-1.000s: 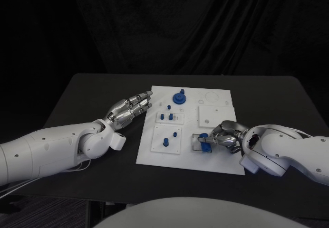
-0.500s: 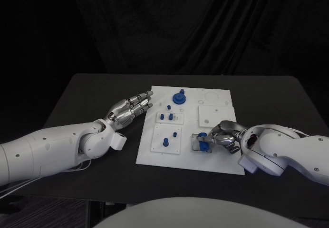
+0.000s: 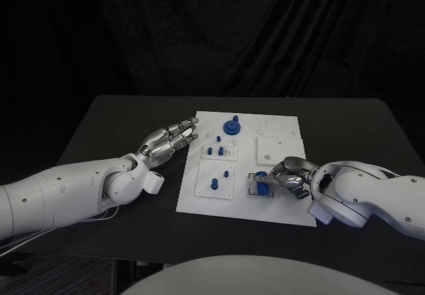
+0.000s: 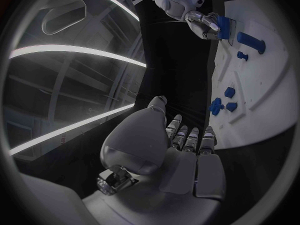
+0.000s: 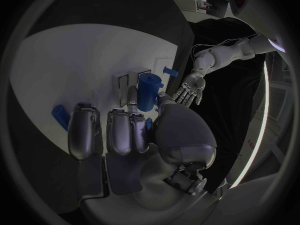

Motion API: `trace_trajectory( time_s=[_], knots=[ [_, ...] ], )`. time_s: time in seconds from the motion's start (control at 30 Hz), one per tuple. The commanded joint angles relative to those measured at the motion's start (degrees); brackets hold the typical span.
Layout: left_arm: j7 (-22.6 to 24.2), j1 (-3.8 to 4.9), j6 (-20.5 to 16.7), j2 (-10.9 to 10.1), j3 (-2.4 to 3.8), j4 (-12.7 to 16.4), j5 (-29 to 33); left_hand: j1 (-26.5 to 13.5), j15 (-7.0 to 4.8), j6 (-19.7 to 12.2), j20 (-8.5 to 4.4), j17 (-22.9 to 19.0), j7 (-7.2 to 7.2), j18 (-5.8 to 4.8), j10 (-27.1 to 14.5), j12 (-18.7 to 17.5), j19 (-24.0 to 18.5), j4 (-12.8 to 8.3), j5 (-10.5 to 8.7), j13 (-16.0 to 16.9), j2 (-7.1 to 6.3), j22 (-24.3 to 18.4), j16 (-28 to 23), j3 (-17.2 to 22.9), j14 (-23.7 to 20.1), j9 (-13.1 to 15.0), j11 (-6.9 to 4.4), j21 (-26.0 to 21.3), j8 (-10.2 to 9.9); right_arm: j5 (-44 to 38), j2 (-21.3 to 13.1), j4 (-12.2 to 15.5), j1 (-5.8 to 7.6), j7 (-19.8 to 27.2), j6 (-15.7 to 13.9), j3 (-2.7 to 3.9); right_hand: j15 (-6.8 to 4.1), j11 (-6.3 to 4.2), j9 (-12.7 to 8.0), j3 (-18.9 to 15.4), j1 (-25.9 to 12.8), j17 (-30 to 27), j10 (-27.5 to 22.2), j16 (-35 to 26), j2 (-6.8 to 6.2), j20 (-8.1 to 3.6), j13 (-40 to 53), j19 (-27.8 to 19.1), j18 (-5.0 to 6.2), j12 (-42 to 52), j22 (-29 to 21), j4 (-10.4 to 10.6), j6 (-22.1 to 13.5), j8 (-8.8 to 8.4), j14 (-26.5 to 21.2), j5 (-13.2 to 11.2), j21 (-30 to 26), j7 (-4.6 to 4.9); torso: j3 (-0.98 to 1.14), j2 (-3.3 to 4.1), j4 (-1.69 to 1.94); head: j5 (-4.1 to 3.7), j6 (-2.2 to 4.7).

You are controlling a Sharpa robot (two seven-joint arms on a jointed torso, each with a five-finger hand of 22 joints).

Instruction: Assemble the parts on the task board

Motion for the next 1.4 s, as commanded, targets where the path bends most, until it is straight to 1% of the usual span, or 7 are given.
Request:
trace_trajectory(
  time_s=[0.03, 0.47, 0.67, 1.0, 1.17, 1.3, 1.4],
  knots=[
    [0.48, -0.10, 1.07, 0.13, 0.05, 0.00, -0.01, -0.24, 0.37, 0.02, 0.49, -0.05, 0.37, -0.03, -0.07, 0.18, 0.11, -0.10, 0.03, 0.05, 0.47, 0.06, -0.21, 0.19, -0.02, 0.06, 0.38, 0.24, 0.30, -0.82, 0.02, -0.01, 0.08, -0.50, 0.68, 0.03, 0.42, 0.57, -0.02, -0.22, -0.77, -0.10, 4.70, -0.27, -0.03, 0.38, 12.19, 1.33, -0.09, -0.35, 11.67, 0.35, -0.42, -0.05, 2.77, 0.08, -0.46, 0.03, 0.00, 0.07, 0.02, -0.03, -0.01],
    [0.36, -0.17, 1.24, 0.21, 0.05, -0.11, -0.01, -0.24, 0.37, 0.02, 0.49, -0.05, 0.37, -0.03, -0.07, 0.18, 0.11, -0.10, 0.03, 0.05, 0.47, 0.06, -0.21, 0.19, -0.02, 0.06, 0.38, 0.24, 0.30, -2.33, -0.04, 0.10, 0.08, 0.40, 0.14, 0.03, 0.42, 0.55, 0.87, -2.36, -2.38, 0.02, 4.69, -0.14, -0.88, 0.41, 12.24, 1.33, -0.08, -0.32, 11.66, 2.55, -1.14, 1.27, 2.81, 0.01, -0.51, -0.01, 0.01, 0.04, 0.01, 0.04, -0.01],
    [0.26, -0.20, 1.33, 0.22, 0.05, -0.12, -0.01, -0.28, 0.39, 0.03, 0.51, -0.05, 0.43, -0.03, -0.08, 0.18, 0.11, -0.10, 0.01, 0.05, 0.47, 0.05, -0.21, 0.19, -0.02, 0.06, 0.40, 0.24, 0.33, -2.39, -0.15, 0.10, 0.08, 0.63, -0.06, 0.03, 0.34, 0.46, 1.67, -4.23, -2.96, 0.19, 4.80, 0.03, -0.84, 0.34, 12.49, 1.39, -0.11, -0.15, 11.70, 4.14, -1.80, 2.56, 2.86, -3.22, -0.41, -0.11, 0.02, 0.04, 0.00, 0.08, -0.01],
    [0.16, -0.25, 1.45, 0.18, 0.05, -0.12, -0.01, -0.28, 0.39, 0.03, 0.51, -0.05, 0.43, -0.03, -0.08, 0.18, 0.11, -0.10, 0.01, 0.05, 0.47, 0.05, -0.21, 0.19, -0.02, 0.06, 0.40, 0.24, 0.33, -2.93, -0.75, 0.44, 0.07, 2.53, -1.42, 0.03, 0.36, 0.47, 1.97, -5.04, -3.10, 0.32, 4.84, 0.14, -0.56, 0.33, 12.59, 1.42, -0.12, -0.09, 11.72, 4.37, -2.31, 3.04, 2.88, -3.57, -0.37, -0.09, 0.02, 0.01, 0.01, 0.29, -0.01],
    [0.16, -0.28, 1.48, 0.10, 0.05, -0.10, -0.01, -0.28, 0.39, 0.03, 0.51, -0.05, 0.43, -0.03, -0.08, 0.18, 0.11, -0.10, 0.01, 0.05, 0.47, 0.05, -0.21, 0.19, -0.02, 0.06, 0.40, 0.24, 0.33, -4.78, -1.45, 1.34, 0.07, 7.38, -2.84, 0.03, 0.21, 0.27, 2.97, -5.37, 1.42, 0.94, 5.08, 0.55, 0.01, 0.21, 13.10, 1.70, -0.26, 0.24, 11.92, 2.55, -2.66, 5.04, 2.99, 0.78, 0.26, -0.33, 0.01, 0.03, 0.01, 0.41, -0.01],
    [0.17, -0.30, 1.52, 0.06, 0.05, -0.10, -0.01, -0.28, 0.39, 0.03, 0.51, -0.05, 0.43, -0.03, -0.08, 0.18, 0.11, -0.10, 0.01, 0.05, 0.47, 0.05, -0.21, 0.19, -0.02, 0.06, 0.40, 0.24, 0.33, -6.61, -2.09, 2.33, 0.07, 10.55, -4.43, 0.03, -0.06, -0.06, 4.82, -5.75, 4.84, 2.09, 5.45, 1.19, 0.19, 0.00, 13.91, 2.09, -0.46, 0.76, 12.20, 0.80, -2.59, 8.07, 3.20, 0.93, 1.19, -0.75, 0.02, 0.07, 0.00, 0.44, -0.01],
    [0.19, -0.32, 1.52, 0.02, 0.05, -0.11, -0.01, -0.36, 0.43, 0.11, 0.55, -0.05, 0.52, -0.03, -0.09, 0.18, 0.12, -0.08, -0.06, 0.05, 0.50, 0.06, -0.21, 0.21, -0.02, 0.07, 0.46, 0.24, 0.39, -8.31, -2.60, 3.02, 0.07, 12.00, -5.14, 0.02, -0.33, -0.41, 7.47, -6.57, 6.15, 2.55, 5.57, 1.50, 0.41, -0.25, 14.17, 2.23, -0.54, 0.93, 12.31, 0.16, -3.10, 11.40, 3.25, 0.93, 1.58, -1.18, 0.02, 0.07, 0.04, 0.31, -0.01]
  ],
)
